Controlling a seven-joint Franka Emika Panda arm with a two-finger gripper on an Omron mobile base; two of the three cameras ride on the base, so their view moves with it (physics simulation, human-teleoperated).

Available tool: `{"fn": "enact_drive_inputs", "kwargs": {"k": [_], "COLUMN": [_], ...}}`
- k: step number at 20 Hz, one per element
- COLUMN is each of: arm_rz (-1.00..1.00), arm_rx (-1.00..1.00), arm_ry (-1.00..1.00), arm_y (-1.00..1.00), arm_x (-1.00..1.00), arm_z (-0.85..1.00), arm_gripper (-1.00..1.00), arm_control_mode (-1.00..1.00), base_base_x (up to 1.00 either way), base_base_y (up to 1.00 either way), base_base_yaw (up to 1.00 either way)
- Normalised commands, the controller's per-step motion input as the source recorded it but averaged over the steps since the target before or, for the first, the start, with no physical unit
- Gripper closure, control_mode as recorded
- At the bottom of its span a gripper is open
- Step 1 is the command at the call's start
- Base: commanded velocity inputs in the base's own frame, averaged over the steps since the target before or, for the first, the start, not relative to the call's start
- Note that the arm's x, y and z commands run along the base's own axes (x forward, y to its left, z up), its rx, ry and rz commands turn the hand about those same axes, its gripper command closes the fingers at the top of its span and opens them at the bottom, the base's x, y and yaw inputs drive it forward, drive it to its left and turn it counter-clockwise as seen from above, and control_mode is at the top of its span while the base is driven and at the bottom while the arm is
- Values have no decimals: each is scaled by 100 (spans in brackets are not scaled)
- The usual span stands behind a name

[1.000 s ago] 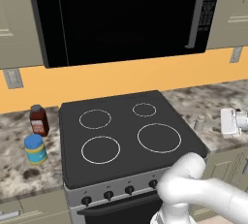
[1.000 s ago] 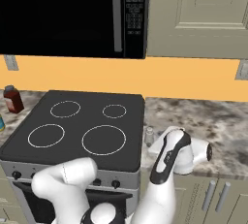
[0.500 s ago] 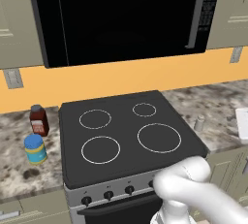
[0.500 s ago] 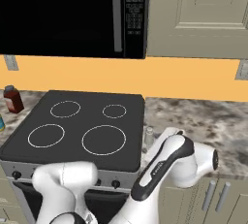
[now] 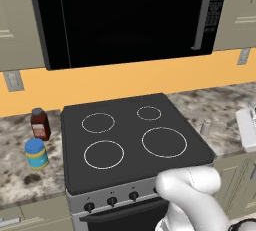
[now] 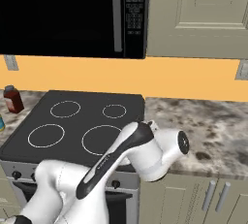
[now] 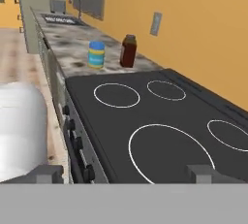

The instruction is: Collect the paprika, mayonnaise, and shaker from the cabinet and place them next to the stove.

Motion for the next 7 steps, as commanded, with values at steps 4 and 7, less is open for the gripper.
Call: {"fn": "enact_drive_inputs", "kwargs": {"k": [4,7], "arm_rz": [0,0], "arm_rx": [-20,-21], "arm_ry": [13,13], "arm_y": [100,100], "arm_x": [-31,-28], "arm_z": [32,30], "arm_gripper": [-100,-100], "arm_control_mode": [-100,-100], "base_base_x": [0,0], "base_base_y": [0,0], "base_base_yaw": [0,0]}}
